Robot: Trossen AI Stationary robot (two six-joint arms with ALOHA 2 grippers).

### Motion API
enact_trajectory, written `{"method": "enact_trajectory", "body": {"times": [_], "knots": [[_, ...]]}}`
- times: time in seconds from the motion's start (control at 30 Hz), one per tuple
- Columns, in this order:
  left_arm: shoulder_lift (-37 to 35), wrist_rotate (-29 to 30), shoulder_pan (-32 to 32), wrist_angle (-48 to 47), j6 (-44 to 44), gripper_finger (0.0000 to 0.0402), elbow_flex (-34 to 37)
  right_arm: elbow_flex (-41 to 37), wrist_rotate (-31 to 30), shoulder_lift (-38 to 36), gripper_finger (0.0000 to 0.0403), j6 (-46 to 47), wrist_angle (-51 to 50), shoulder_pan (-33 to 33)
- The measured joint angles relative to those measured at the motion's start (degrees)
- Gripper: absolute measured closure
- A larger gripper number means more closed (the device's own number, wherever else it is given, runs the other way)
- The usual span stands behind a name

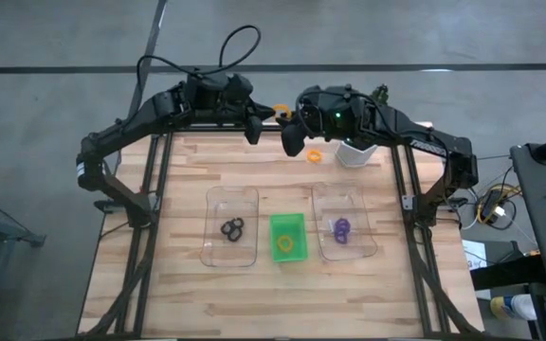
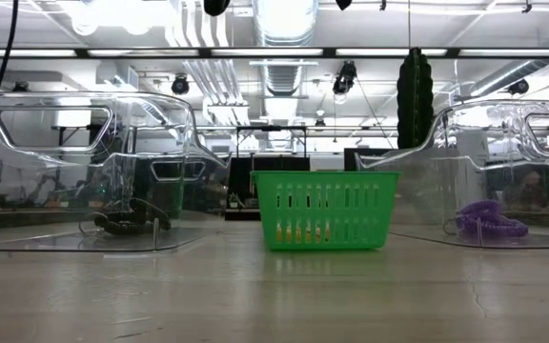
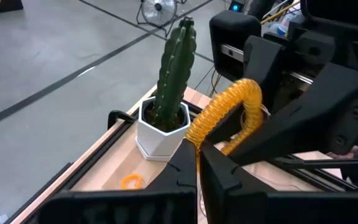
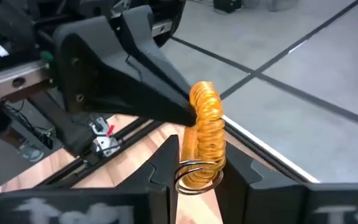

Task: Sort spring keychains
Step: Put the left yellow spring keychain into the green bin

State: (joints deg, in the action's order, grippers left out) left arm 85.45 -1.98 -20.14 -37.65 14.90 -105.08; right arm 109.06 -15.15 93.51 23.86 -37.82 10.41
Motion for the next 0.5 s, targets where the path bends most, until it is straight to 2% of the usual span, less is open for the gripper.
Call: {"method": "enact_trajectory", "body": {"times": [0.23, 0.5], "knots": [[-0.08, -0.07, -0.36, 0.09, 0.25, 0.039, 0.0, 0.0, 0.06, -0.12, 0.0336, -0.23, 0.26, -0.07], [-0.82, -1.19, -1.18, 0.1, 0.28, 0.0318, 0.0, 0.0, 0.43, -0.42, 0.0336, 1.46, -1.67, -0.71]]}}
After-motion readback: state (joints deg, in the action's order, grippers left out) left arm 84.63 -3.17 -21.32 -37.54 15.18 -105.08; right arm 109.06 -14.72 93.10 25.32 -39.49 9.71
